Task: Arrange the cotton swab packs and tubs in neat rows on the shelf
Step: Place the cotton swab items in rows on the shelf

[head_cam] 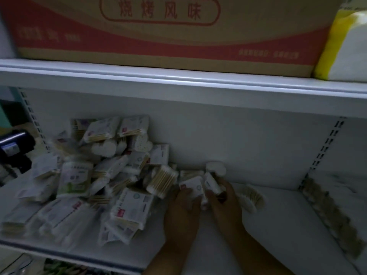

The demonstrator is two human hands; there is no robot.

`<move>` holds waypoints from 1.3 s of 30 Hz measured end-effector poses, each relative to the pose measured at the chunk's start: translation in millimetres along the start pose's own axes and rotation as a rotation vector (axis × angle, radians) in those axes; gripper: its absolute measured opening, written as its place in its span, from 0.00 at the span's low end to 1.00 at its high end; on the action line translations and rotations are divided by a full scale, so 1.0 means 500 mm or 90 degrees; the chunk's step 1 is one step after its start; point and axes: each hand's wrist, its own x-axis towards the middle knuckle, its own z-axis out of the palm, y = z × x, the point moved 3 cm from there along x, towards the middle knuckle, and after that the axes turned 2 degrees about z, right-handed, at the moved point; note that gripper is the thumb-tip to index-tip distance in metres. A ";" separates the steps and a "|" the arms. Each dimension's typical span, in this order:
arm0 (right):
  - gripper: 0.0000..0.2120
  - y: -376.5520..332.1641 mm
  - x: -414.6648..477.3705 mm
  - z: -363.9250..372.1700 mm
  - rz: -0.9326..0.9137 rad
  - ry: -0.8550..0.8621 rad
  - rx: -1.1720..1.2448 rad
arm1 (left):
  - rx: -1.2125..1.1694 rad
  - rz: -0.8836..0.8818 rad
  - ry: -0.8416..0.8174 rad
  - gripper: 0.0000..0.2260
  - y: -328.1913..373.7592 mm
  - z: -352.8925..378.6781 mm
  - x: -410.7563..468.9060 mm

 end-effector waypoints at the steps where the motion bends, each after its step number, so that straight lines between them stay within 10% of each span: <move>1: 0.15 0.000 -0.002 -0.005 0.002 -0.009 -0.001 | -0.035 0.013 0.012 0.21 -0.003 0.000 0.000; 3: 0.13 -0.003 -0.004 -0.016 0.017 -0.013 0.014 | -0.098 0.015 0.045 0.12 -0.001 -0.002 -0.001; 9: 0.30 -0.001 -0.029 -0.089 0.112 -0.032 0.238 | -0.214 0.036 -0.017 0.27 0.031 0.004 -0.025; 16: 0.16 -0.057 -0.040 -0.306 0.075 -0.028 0.406 | -0.408 0.006 -0.162 0.20 0.165 0.068 -0.042; 30: 0.18 0.026 -0.088 -0.814 0.034 0.178 0.034 | -0.287 0.022 -0.247 0.14 0.348 0.364 -0.260; 39: 0.29 0.142 -0.091 -0.834 0.023 0.022 -0.152 | -0.137 0.019 -0.168 0.22 0.360 0.457 -0.347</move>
